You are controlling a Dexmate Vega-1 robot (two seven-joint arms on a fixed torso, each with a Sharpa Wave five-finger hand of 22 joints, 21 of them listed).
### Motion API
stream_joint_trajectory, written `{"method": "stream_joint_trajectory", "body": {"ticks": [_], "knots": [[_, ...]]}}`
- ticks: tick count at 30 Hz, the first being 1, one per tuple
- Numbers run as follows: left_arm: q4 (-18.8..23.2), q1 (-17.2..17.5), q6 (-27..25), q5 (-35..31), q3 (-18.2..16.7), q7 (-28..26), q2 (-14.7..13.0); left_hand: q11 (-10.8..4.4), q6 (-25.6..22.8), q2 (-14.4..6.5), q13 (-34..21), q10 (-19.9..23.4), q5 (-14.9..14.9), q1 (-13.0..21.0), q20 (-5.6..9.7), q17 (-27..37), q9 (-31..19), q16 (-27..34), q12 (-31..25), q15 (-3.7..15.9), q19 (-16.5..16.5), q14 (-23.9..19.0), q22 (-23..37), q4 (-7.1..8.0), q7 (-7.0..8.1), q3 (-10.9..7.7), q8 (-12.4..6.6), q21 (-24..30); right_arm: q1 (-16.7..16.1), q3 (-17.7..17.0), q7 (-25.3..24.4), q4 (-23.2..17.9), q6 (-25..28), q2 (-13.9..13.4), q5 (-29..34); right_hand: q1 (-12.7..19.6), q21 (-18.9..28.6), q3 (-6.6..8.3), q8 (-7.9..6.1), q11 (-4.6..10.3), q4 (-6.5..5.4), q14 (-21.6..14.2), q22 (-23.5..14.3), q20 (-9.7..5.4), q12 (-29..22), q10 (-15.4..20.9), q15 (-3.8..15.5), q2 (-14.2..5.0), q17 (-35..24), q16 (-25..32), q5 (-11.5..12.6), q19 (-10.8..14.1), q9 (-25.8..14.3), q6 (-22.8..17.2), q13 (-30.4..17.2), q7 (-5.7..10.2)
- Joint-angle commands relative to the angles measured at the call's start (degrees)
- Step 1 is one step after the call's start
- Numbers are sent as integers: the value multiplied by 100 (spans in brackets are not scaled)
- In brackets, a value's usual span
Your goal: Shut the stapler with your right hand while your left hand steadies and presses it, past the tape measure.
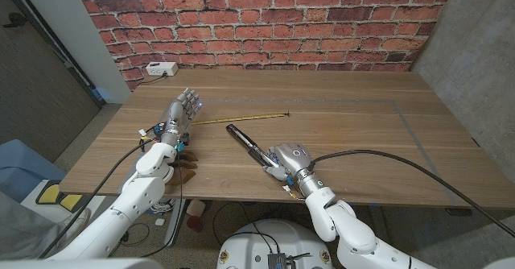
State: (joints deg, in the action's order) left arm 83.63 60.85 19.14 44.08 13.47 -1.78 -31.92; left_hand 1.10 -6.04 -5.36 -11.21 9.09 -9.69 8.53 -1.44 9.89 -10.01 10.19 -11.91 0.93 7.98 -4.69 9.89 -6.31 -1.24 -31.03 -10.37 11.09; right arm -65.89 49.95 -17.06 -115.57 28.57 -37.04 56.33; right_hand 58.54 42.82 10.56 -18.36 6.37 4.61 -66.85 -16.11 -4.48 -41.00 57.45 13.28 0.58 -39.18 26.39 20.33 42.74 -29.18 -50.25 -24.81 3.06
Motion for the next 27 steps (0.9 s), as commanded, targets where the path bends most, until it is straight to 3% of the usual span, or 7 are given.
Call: {"method": "stream_joint_trajectory", "body": {"ticks": [1,12,21,22,24,27], "knots": [[10,1,-18,10,-13,1,-13,-5,-10,2,-15,13,-31,-61,30,2,-8,9,-39,35,25,1,6,-20,-7,-15,-16,0,5,-67,5,-144,-52,-73,93,889,43,501,12,228,451,-19,-32,-86,-32,218,6,-929,-36,-35,-3,-32,-6,-29,-8,-8],[56,-15,-56,-35,-36,-79,-53,12,9,-4,-15,2,-31,-65,29,1,-8,6,-34,11,-17,10,6,-22,-19,-18,-8,-16,20,-124,109,-194,-70,-111,183,873,139,530,34,226,444,-27,-37,-90,-32,215,5,-923,-98,-69,-14,-66,-9,-35,3,-6],[-85,-154,-89,-1,42,128,-36,3,-11,13,-16,6,-28,-76,61,2,-8,10,-35,23,138,9,9,-29,-23,-12,-17,42,27,-159,236,-288,14,-110,329,869,204,550,49,221,447,-28,-39,-96,-28,197,7,-916,-143,-93,-25,-101,-22,-23,6,-1],[-100,-164,-102,9,50,144,-33,-1,-20,20,-16,3,-27,-77,47,3,-8,9,-34,23,137,16,10,-32,22,-10,-20,40,26,-166,255,-304,27,-110,346,867,208,553,52,221,445,-28,-40,-96,-28,203,6,-918,-148,-96,-26,-115,-21,-19,11,-1],[-140,-185,-95,3,66,182,-32,-2,-122,46,-19,7,-26,-80,-4,6,-15,1,-38,0,136,59,17,-53,366,-4,-52,33,29,-174,293,-338,55,-115,400,863,220,558,56,214,443,-14,-40,-92,-31,188,2,-916,-156,-110,-30,-133,-26,-15,-1,-3],[-122,-181,-141,23,73,220,-64,11,-160,61,-21,0,-25,-79,-111,6,-17,-2,-37,-5,128,81,18,-65,421,0,-60,27,26,-197,320,-373,76,-112,442,857,246,568,61,226,439,1,-41,-96,-26,171,3,-921,-170,-130,-37,-155,-32,-12,-3,4]]}}
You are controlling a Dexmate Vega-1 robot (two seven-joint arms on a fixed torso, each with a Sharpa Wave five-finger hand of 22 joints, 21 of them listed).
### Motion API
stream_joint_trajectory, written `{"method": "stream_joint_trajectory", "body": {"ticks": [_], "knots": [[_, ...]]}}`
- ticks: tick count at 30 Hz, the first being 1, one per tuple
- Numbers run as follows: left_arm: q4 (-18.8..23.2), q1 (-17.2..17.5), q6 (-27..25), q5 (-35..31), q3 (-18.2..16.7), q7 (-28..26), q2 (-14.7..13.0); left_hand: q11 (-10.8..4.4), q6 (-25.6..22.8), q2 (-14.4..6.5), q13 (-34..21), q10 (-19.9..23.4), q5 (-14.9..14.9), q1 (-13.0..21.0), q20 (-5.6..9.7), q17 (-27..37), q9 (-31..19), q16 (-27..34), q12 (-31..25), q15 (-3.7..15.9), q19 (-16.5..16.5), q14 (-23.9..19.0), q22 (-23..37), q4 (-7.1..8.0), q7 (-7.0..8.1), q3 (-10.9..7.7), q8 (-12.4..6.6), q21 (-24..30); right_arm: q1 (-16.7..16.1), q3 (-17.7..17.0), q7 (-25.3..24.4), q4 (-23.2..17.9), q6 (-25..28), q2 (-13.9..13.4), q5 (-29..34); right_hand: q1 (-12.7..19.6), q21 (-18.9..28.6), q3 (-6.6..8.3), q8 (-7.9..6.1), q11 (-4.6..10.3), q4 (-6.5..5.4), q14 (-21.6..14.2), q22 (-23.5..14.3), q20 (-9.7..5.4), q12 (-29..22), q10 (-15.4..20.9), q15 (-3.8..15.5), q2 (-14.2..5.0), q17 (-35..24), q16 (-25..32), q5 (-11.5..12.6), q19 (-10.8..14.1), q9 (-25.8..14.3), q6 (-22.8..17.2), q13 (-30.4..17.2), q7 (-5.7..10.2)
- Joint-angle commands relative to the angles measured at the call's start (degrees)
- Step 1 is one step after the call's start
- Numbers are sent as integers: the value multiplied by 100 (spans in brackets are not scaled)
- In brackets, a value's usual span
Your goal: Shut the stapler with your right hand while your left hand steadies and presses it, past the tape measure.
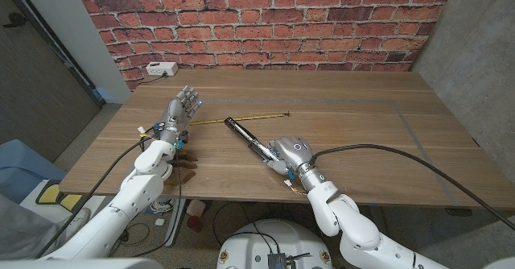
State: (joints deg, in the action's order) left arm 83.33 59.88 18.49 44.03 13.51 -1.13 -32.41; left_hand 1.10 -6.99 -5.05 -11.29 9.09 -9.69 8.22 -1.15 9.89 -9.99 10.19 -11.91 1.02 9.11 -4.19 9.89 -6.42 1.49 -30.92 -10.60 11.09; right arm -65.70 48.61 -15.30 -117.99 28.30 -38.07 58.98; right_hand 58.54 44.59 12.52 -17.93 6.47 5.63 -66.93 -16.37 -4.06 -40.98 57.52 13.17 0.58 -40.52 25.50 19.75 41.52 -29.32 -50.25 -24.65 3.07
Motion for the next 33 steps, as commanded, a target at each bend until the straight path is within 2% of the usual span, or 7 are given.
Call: {"method": "stream_joint_trajectory", "body": {"ticks": [1,8,27,28,29,31,33], "knots": [[-70,-72,-96,19,73,159,-44,16,-62,33,-13,-3,-25,-48,-167,6,-18,-2,-36,-19,16,32,17,-57,148,-10,-34,27,7,-75,159,-145,110,-6,179,855,79,376,19,224,337,16,-14,-140,-21,158,15,-920,-41,-49,18,-38,-19,-15,-10,10],[-10,-12,-22,54,48,201,-38,16,-111,49,-16,-4,-29,-31,52,4,-25,1,-39,26,60,47,12,-85,68,-13,-39,32,0,-111,296,-233,120,-40,253,853,124,395,27,207,337,27,-15,-143,-13,135,18,-923,-70,-74,8,-73,-25,-16,-8,24],[172,-10,-20,100,180,73,209,-19,-302,116,-28,63,-23,-8,-216,15,-39,58,-75,-70,116,-57,16,-141,110,1,-60,48,-128,-510,572,-625,-48,-414,220,834,279,444,56,213,336,19,-6,-151,4,121,20,-920,-160,-133,-32,-134,-36,-15,17,21],[261,8,-113,106,184,11,177,-12,-305,122,-31,49,-22,-5,-335,18,-41,55,-71,-94,135,-62,17,-146,109,2,-57,51,-132,-536,592,-640,-66,-436,205,833,286,446,57,215,336,18,-6,-152,5,116,19,-920,-164,-135,-34,-138,-36,-18,16,23],[389,36,-281,152,182,-41,109,-67,-317,167,-52,31,-18,-51,-1022,41,-49,78,-79,-510,270,-174,34,-134,189,37,-43,82,-138,-560,602,-652,-84,-454,191,832,292,448,59,213,336,19,-5,-151,4,126,19,-919,-167,-138,-36,-140,-35,-17,22,22],[467,47,-332,123,197,-122,101,-114,-259,234,-65,-6,-17,-120,-1122,52,-53,197,-83,-938,478,-600,65,-120,293,88,-19,142,-141,-614,648,-687,-122,-505,162,829,307,453,63,209,335,15,-4,-149,10,125,18,-919,-177,-143,-41,-152,-39,-13,32,20],[506,48,-312,73,213,-181,118,-120,-241,241,-70,-22,-20,-129,-1127,52,-55,134,-82,-813,601,-515,80,-120,287,93,-18,181,-151,-667,637,-704,-169,-547,136,828,320,457,64,199,336,16,-3,-150,7,121,19,-917,-185,-148,-45,-158,-41,-16,24,21]]}}
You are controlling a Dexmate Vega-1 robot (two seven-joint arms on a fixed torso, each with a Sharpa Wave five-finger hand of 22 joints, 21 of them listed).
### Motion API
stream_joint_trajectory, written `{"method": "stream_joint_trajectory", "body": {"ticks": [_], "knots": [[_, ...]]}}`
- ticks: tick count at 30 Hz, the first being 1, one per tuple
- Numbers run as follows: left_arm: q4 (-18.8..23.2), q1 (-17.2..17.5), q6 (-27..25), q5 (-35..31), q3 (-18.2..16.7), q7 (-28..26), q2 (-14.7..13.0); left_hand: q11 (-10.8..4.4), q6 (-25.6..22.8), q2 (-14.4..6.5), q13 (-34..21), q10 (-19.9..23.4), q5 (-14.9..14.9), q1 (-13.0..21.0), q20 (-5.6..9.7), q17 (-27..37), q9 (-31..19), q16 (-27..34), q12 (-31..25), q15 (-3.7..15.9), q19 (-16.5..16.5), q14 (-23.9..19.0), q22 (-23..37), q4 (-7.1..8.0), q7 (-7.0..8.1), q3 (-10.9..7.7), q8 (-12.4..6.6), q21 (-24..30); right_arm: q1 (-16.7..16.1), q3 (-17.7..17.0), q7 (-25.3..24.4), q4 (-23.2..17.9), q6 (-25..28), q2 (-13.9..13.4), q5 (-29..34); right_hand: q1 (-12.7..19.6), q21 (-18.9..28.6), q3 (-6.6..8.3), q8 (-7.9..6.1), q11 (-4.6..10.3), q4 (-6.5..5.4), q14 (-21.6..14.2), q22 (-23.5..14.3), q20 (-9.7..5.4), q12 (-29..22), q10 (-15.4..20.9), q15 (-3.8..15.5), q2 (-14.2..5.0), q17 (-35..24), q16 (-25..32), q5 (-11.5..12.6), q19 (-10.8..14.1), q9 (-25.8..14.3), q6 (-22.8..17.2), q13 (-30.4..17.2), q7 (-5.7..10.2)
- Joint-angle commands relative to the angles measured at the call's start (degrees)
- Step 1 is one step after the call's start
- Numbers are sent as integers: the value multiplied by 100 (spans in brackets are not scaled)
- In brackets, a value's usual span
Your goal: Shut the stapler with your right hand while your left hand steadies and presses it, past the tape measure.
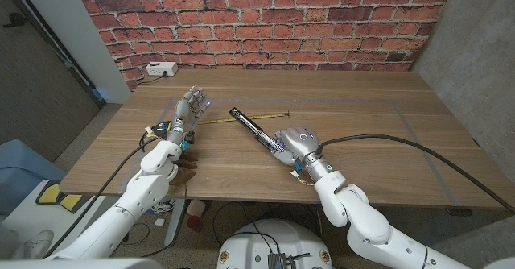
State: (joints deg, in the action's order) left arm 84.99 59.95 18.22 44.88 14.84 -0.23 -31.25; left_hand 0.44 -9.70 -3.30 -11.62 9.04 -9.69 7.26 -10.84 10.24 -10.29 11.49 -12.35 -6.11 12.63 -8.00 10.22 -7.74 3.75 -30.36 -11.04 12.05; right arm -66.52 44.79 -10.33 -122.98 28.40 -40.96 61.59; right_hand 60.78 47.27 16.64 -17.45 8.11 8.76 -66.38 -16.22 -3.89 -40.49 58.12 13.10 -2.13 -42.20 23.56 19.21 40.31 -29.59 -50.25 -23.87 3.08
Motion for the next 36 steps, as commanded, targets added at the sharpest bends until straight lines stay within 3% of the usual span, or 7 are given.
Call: {"method": "stream_joint_trajectory", "body": {"ticks": [1,3,5,6,21,36], "knots": [[360,45,-258,-50,83,-351,37,-54,33,69,-39,-23,-21,-35,-161,17,-26,-9,-37,-56,259,-109,49,11,57,38,25,86,-74,-313,147,-218,-200,-280,-144,603,60,47,18,44,24,-37,-18,-169,-44,64,25,-645,-21,42,7,-38,-18,-8,-55,18],[426,77,-167,-253,97,-650,112,-52,27,58,-41,-22,-26,-20,-157,18,-28,-37,-40,6,196,-61,47,3,38,26,19,51,-96,-372,149,-248,-222,-308,-186,602,69,50,18,43,24,-37,-17,-170,-44,66,25,-645,-26,37,5,-46,-19,-11,-54,16],[473,98,-143,-281,101,-711,138,-29,-11,11,-48,34,-31,48,-37,15,-32,-62,-65,474,71,-18,40,-28,-52,-27,3,-18,-125,-430,145,-284,-259,-353,-235,600,80,54,19,45,22,-38,-16,-169,-45,59,24,-648,-32,33,2,-50,-18,-17,-59,22],[502,104,-170,-278,105,-724,131,-15,-15,11,-49,61,-31,53,-27,15,-32,-65,-76,514,61,-13,39,-31,-58,-30,1,-23,-135,-449,152,-298,-272,-376,-233,598,87,57,21,43,21,-38,-15,-170,-44,66,23,-650,-35,30,0,-52,-20,-13,-53,20],[763,235,-135,-254,72,-827,155,-29,-39,11,-56,92,-26,57,-10,22,-34,-59,-87,474,-10,-20,42,-31,-67,-37,-6,-48,-146,-679,184,-385,-499,-526,-301,593,188,92,39,21,27,-42,-3,-168,-47,66,24,-645,-92,-8,-25,-99,-23,-21,-56,7],[1000,376,-211,-202,8,-920,91,-40,-39,9,-62,102,-22,43,-55,30,-36,-48,-90,458,-33,-46,44,-18,-63,-38,-3,-51,7,-888,469,-467,-642,-458,-734,578,287,129,53,13,24,-42,13,-168,-39,54,23,-649,-142,-50,-49,-144,-31,-30,-54,8]]}}
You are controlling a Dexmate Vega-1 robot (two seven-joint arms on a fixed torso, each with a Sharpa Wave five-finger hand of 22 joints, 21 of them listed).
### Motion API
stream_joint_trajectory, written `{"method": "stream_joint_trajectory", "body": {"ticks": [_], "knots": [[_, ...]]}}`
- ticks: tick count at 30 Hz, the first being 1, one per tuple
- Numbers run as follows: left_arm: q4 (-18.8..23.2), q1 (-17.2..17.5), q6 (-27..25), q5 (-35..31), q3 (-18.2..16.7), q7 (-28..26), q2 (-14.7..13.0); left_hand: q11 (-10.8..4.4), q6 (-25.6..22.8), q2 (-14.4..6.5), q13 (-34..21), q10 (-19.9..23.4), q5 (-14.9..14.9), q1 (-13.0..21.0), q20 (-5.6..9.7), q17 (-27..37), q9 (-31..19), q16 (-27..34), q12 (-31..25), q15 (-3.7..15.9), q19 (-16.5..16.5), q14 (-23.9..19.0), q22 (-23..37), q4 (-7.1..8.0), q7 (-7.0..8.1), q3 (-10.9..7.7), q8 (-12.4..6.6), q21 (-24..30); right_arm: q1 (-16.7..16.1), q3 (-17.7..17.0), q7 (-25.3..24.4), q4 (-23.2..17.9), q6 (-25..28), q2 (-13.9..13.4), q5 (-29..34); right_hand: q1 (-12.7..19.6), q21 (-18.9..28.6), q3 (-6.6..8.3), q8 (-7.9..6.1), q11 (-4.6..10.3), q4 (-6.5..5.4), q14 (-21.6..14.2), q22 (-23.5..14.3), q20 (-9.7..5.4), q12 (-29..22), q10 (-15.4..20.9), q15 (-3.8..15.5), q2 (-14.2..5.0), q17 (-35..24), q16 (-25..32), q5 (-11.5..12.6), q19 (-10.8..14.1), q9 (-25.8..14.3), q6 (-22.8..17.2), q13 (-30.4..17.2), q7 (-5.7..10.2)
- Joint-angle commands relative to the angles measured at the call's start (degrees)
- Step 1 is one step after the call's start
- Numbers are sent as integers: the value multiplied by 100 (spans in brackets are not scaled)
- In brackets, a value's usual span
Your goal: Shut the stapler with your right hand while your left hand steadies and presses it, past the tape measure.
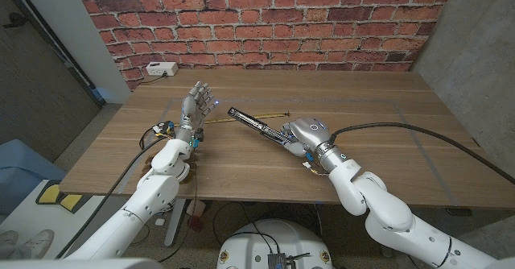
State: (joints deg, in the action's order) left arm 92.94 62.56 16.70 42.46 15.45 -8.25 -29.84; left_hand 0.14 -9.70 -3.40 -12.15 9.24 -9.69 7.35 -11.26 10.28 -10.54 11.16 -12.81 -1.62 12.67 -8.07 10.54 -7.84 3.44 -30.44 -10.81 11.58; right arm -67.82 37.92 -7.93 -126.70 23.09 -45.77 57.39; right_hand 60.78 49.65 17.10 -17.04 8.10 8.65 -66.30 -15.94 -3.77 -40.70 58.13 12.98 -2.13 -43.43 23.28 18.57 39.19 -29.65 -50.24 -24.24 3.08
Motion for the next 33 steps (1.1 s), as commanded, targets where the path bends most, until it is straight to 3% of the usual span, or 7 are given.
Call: {"method": "stream_joint_trajectory", "body": {"ticks": [1,11,12,14,20,25,33], "knots": [[232,137,-54,37,-61,-135,-52,-9,-34,18,-9,79,-22,32,-34,27,-11,-14,-44,10,-42,-40,14,-6,-30,-30,-23,-5,160,-211,237,-84,-125,34,-350,576,56,86,15,6,35,-51,-13,-179,-22,56,34,-651,-22,-25,14,-34,-24,-28,-21,-1],[491,215,-330,-22,-43,-432,-114,-76,10,29,-15,38,-16,-1,-105,37,-12,-5,-28,-70,-44,-53,29,13,35,-19,-8,8,252,-278,207,-67,-224,-62,-375,573,118,110,24,8,40,-54,-1,-177,-21,50,33,-646,-54,-49,0,-65,-32,-27,-25,-1],[509,203,-366,-63,-23,-444,-140,-72,12,50,-22,38,-12,-37,-110,47,-13,51,-35,-368,1,-217,45,26,33,-1,-13,40,255,-294,212,-77,-230,-81,-377,574,124,113,23,9,42,-56,1,-176,-21,50,36,-644,-58,-51,-1,-71,-37,-26,-25,7],[541,181,-423,-55,2,-430,-151,-64,7,50,-23,61,-13,-37,-111,47,-13,75,-45,-418,13,-298,48,26,35,-3,-16,47,267,-322,233,-97,-237,-112,-374,575,141,119,26,7,45,-59,4,-173,-26,50,36,-642,-67,-55,-4,-72,-36,-26,-34,5],[680,168,-560,-129,44,-518,-206,447,-37,56,-14,437,-15,-45,-107,46,-15,154,-167,-310,164,-676,75,19,-1,-14,-36,122,312,-389,354,-149,-222,-156,-402,571,184,133,31,5,45,-67,14,-173,-22,54,35,-639,-90,-67,-13,-88,-44,-24,-27,3],[806,204,-628,-181,42,-582,-264,-24,-42,89,-39,559,-10,-90,-111,72,-17,241,-183,-4,271,-1115,99,27,-19,-13,-37,169,343,-423,482,-218,-180,-186,-379,568,216,143,38,4,48,-72,22,-173,-25,45,36,-633,-107,-77,-20,-101,-45,-23,-38,0],[1089,325,-788,-259,25,-719,-389,-105,-141,128,-76,658,-8,-145,-105,95,-17,265,-229,71,339,-1239,112,45,-66,12,-72,201,349,-544,525,-320,-272,-252,-508,566,259,158,45,13,49,-86,33,-180,-21,45,37,-632,-131,-86,-28,-116,-49,-24,-34,1]]}}
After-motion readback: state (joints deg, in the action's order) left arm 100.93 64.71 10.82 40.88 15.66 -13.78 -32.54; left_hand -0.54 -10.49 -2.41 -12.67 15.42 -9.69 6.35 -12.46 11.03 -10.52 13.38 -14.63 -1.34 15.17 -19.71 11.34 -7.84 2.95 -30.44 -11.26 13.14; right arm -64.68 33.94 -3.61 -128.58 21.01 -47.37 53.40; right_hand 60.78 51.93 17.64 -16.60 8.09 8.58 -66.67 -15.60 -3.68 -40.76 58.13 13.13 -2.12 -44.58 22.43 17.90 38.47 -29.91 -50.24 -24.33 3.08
